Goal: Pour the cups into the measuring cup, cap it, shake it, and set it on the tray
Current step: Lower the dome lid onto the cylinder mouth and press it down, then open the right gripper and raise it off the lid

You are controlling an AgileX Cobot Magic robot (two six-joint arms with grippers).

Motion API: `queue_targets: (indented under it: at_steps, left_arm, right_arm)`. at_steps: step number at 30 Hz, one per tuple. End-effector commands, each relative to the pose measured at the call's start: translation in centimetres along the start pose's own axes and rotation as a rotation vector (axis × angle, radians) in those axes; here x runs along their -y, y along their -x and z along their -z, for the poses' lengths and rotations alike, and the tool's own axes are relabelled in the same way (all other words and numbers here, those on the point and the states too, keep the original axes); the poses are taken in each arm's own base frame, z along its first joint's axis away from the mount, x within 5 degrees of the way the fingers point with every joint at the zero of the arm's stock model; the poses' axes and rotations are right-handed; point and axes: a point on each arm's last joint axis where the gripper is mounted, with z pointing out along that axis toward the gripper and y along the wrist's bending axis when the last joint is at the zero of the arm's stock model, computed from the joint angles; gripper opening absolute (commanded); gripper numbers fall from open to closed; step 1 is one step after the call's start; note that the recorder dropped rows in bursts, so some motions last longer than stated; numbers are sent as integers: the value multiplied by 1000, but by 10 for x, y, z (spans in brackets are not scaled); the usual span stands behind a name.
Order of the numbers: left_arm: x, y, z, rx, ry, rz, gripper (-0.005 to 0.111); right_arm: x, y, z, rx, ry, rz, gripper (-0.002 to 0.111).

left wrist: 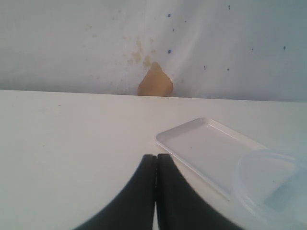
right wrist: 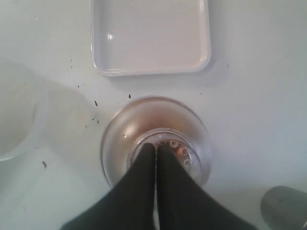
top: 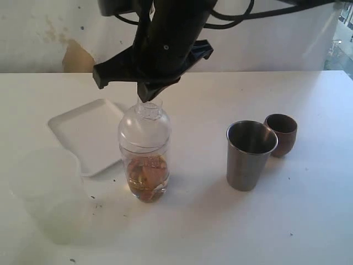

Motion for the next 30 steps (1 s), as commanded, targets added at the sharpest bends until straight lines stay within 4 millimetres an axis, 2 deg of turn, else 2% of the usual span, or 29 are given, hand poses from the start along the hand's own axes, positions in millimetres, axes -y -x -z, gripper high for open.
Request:
queue_targets:
  at_steps: [1, 15, 20, 30]
  left_arm:
    - [0, 0, 0, 8, 2, 8, 1]
    - [0, 0, 0, 8, 2, 8, 1]
    - [0, 0, 0, 8, 2, 8, 1]
    - [0, 0, 0, 8, 2, 8, 1]
  right_arm:
    - [-3, 0, -5, -10, 8, -1, 0]
    - [-19, -5, -14, -49, 18, 38, 0]
    - [-18, -5, -14, -48, 16, 38, 0]
    - [-16, 1, 9, 58, -9, 60, 0]
